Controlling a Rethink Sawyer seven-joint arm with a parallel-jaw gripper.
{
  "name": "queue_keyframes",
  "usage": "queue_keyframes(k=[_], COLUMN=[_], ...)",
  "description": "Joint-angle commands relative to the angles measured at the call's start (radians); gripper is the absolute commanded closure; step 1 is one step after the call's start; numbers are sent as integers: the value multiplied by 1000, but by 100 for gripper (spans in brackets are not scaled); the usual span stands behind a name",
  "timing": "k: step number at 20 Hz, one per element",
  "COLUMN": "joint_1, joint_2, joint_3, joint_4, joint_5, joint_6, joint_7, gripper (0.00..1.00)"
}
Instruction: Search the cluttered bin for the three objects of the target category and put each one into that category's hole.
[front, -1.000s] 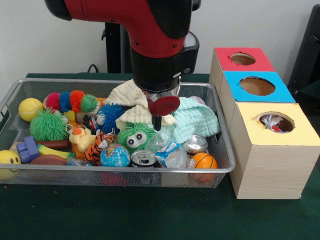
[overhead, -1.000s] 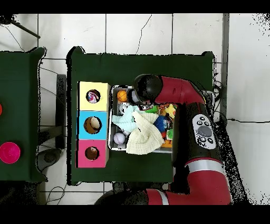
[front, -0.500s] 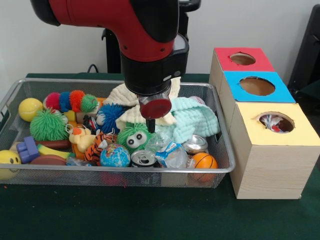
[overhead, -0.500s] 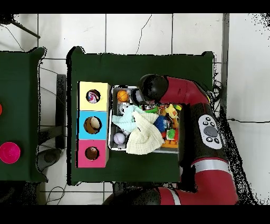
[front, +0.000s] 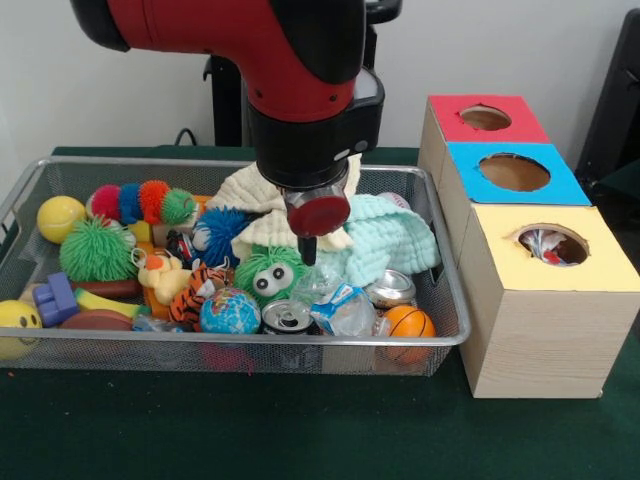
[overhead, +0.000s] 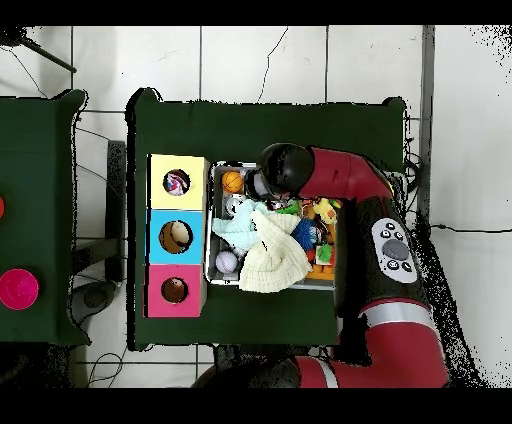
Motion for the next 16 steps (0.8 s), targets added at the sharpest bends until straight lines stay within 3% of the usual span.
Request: queue_keyframes(k=[1, 6, 16], joint_1=[2, -5, -60], joint_2=[12, 12, -14], joint_3=[70, 65, 67], joint_4=[129, 137, 242], joint_5=[-74, -75, -100], joint_6=[-109, -123, -227], joint_7=[-202, -206, -241], gripper=[100, 100, 100])
